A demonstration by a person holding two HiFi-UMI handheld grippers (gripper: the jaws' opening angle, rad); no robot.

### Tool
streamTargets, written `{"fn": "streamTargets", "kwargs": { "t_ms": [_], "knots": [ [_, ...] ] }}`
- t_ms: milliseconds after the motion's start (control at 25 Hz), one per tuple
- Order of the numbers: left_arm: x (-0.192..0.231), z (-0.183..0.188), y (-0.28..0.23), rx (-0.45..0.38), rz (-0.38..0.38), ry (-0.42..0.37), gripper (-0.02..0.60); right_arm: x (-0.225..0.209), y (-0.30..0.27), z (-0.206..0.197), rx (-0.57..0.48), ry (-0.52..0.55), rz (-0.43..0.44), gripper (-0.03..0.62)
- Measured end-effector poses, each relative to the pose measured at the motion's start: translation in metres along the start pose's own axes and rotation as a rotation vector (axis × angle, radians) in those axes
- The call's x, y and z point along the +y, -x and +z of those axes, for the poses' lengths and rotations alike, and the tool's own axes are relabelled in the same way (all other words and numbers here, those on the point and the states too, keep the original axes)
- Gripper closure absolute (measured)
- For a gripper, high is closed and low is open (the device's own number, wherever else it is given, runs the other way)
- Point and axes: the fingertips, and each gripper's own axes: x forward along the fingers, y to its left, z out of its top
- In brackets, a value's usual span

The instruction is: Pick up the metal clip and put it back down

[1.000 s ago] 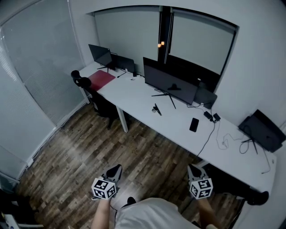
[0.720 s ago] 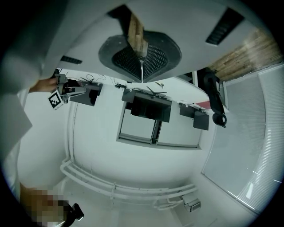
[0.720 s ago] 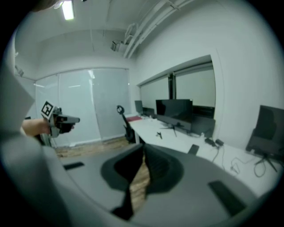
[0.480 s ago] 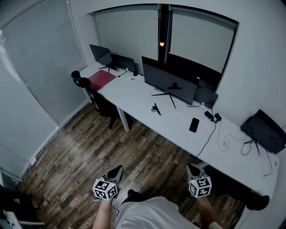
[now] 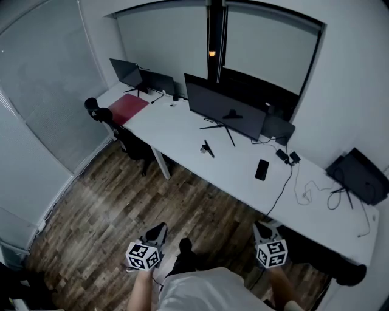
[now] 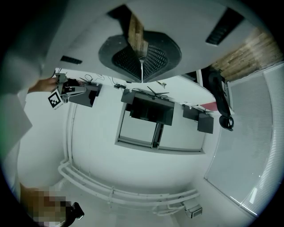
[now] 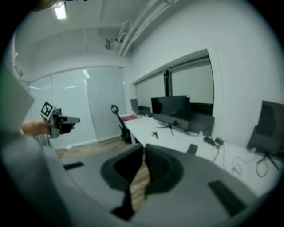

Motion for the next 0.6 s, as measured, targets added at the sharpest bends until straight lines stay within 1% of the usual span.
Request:
{"fn": "streamTargets", "kwargs": {
  "t_ms": [400,600],
  "knots": [
    [0.058,0.027,-0.068,0.039,-0.073,0.006,0.543,-0.014,-0.051,0.023,0.049,-0.023,-0.073,0.557],
    [0.096,0.04,-0.099,0.063,-0.115,0.008,0.543,-0.007,-0.083,0.038,0.087,-0.03,-0.118,0.557]
  ]
}}
